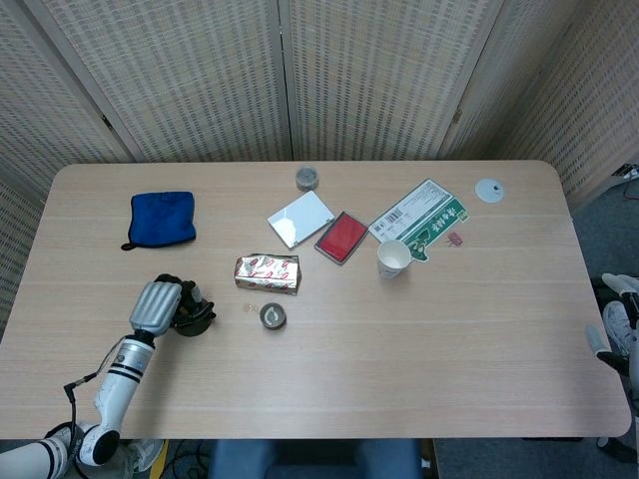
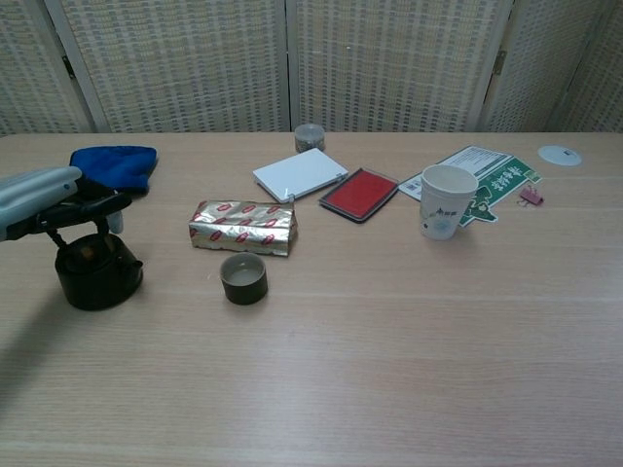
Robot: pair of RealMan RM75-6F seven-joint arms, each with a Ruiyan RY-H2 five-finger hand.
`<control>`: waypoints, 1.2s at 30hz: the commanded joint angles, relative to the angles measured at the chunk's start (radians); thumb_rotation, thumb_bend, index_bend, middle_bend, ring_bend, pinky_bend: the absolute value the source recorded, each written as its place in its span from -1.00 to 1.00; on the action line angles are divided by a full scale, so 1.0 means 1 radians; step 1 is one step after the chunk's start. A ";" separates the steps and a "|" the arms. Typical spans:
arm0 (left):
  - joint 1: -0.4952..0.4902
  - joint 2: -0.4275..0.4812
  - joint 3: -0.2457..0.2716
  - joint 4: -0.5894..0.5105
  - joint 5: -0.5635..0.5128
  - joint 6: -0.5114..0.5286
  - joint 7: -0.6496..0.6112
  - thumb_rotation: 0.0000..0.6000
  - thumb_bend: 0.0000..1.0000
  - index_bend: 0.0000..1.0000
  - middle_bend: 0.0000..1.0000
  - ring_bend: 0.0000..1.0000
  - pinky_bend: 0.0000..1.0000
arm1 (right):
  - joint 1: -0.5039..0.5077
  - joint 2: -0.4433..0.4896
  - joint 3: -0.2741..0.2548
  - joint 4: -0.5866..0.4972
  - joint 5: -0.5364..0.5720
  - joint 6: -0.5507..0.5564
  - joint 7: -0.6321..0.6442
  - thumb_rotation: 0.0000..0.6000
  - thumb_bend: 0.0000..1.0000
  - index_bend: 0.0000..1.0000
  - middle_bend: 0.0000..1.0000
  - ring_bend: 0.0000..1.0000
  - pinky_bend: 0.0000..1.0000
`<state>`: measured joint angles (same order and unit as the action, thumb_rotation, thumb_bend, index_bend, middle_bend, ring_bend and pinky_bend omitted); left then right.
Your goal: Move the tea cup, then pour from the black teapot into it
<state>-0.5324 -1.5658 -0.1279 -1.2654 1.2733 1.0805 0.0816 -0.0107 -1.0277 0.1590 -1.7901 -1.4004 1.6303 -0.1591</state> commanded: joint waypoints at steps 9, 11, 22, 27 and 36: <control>0.021 0.040 -0.066 -0.079 -0.035 0.065 -0.025 -1.00 -0.71 -0.39 -0.44 -0.66 -0.79 | 0.004 0.010 -0.002 0.005 -0.001 -0.013 0.012 1.00 -0.50 -0.53 -0.53 -0.63 -0.52; 0.030 0.058 -0.076 -0.109 -0.053 0.076 -0.012 -0.74 -0.71 -0.37 -0.44 -0.65 -0.79 | 0.007 0.015 -0.005 0.007 -0.005 -0.022 0.015 1.00 -0.50 -0.53 -0.53 -0.63 -0.52; 0.155 0.193 -0.044 -0.302 -0.052 0.239 0.058 1.00 -0.71 -0.23 -0.30 -0.42 -0.57 | 0.044 0.027 -0.041 0.039 -0.058 -0.107 0.065 1.00 -0.50 -0.53 -0.53 -0.63 -0.52; 0.232 0.237 0.003 -0.344 0.011 0.345 0.066 1.00 -0.71 -0.15 -0.22 -0.35 -0.49 | 0.058 0.013 -0.057 0.057 -0.094 -0.123 0.072 1.00 -0.50 -0.51 -0.48 -0.63 -0.52; 0.343 0.312 0.077 -0.435 0.055 0.440 0.092 1.00 -0.71 -0.14 -0.21 -0.35 -0.49 | 0.068 -0.020 -0.078 0.075 -0.120 -0.138 0.083 1.00 -0.50 -0.50 -0.47 -0.63 -0.50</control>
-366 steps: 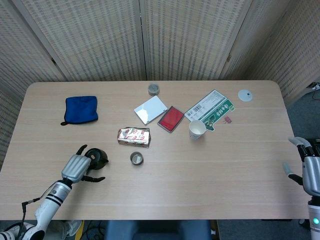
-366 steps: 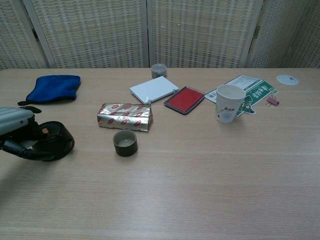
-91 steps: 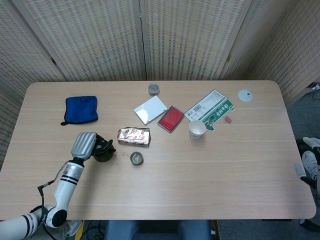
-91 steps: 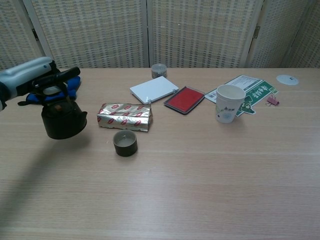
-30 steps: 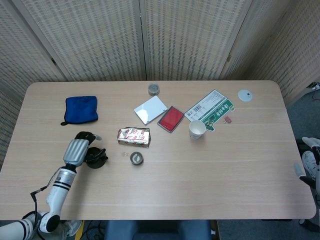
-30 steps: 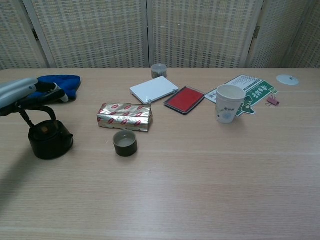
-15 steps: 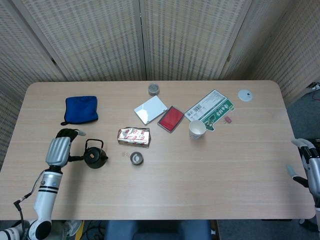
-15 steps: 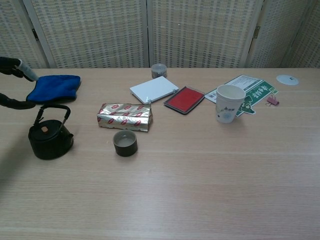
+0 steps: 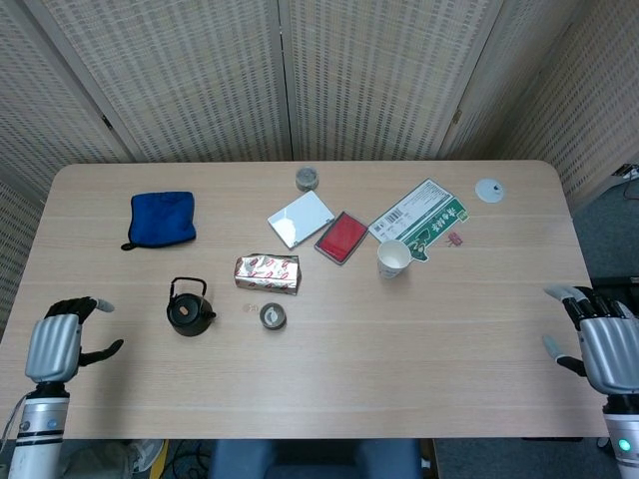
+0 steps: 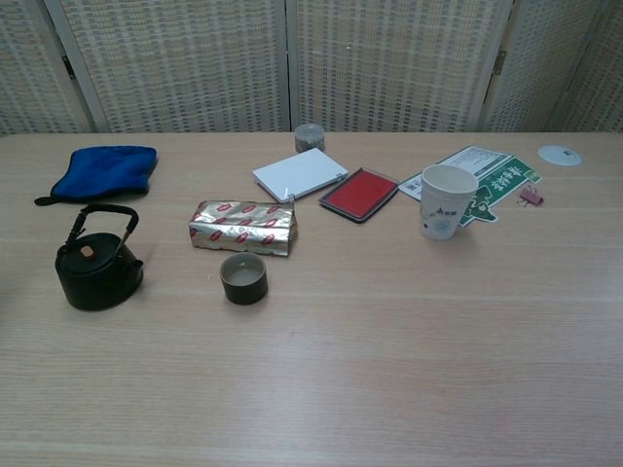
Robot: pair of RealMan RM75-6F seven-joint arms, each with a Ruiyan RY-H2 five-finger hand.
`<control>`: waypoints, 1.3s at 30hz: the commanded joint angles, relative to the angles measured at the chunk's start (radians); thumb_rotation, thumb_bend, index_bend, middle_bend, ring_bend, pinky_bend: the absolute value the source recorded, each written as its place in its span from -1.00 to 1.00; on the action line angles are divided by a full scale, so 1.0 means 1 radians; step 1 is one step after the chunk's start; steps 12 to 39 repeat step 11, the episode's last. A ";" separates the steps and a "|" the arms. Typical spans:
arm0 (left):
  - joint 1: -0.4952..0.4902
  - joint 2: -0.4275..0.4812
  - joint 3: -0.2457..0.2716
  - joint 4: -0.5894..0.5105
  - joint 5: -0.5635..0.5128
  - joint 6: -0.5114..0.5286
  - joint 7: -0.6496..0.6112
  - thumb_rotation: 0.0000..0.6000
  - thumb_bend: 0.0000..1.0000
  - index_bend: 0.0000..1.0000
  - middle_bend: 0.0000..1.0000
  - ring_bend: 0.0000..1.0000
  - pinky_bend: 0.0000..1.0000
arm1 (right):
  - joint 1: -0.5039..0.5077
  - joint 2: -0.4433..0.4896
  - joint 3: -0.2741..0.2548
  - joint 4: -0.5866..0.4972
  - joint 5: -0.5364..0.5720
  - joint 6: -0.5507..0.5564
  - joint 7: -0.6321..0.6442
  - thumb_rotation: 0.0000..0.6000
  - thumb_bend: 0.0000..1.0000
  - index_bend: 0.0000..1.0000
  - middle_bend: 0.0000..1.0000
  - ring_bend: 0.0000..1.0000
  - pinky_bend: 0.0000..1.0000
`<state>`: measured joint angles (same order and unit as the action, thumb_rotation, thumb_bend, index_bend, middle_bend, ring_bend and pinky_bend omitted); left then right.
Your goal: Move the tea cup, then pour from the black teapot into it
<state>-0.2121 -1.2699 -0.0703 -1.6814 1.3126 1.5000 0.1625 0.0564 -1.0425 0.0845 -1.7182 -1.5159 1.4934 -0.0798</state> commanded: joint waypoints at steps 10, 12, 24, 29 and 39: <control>0.092 0.014 0.066 -0.049 0.094 0.078 0.012 1.00 -0.71 -0.13 -0.21 -0.35 -0.49 | 0.012 -0.037 -0.030 0.019 -0.065 0.000 0.028 1.00 -0.50 -0.50 -0.46 -0.63 -0.50; 0.094 0.012 0.066 -0.050 0.101 0.078 0.010 1.00 -0.71 -0.13 -0.21 -0.35 -0.49 | 0.010 -0.037 -0.032 0.018 -0.066 0.003 0.025 1.00 -0.50 -0.50 -0.46 -0.63 -0.50; 0.094 0.012 0.066 -0.050 0.101 0.078 0.010 1.00 -0.71 -0.13 -0.21 -0.35 -0.49 | 0.010 -0.037 -0.032 0.018 -0.066 0.003 0.025 1.00 -0.50 -0.50 -0.46 -0.63 -0.50; 0.094 0.012 0.066 -0.050 0.101 0.078 0.010 1.00 -0.71 -0.13 -0.21 -0.35 -0.49 | 0.010 -0.037 -0.032 0.018 -0.066 0.003 0.025 1.00 -0.50 -0.50 -0.46 -0.63 -0.50; 0.094 0.012 0.066 -0.050 0.101 0.078 0.010 1.00 -0.71 -0.13 -0.21 -0.35 -0.49 | 0.010 -0.037 -0.032 0.018 -0.066 0.003 0.025 1.00 -0.50 -0.50 -0.46 -0.63 -0.50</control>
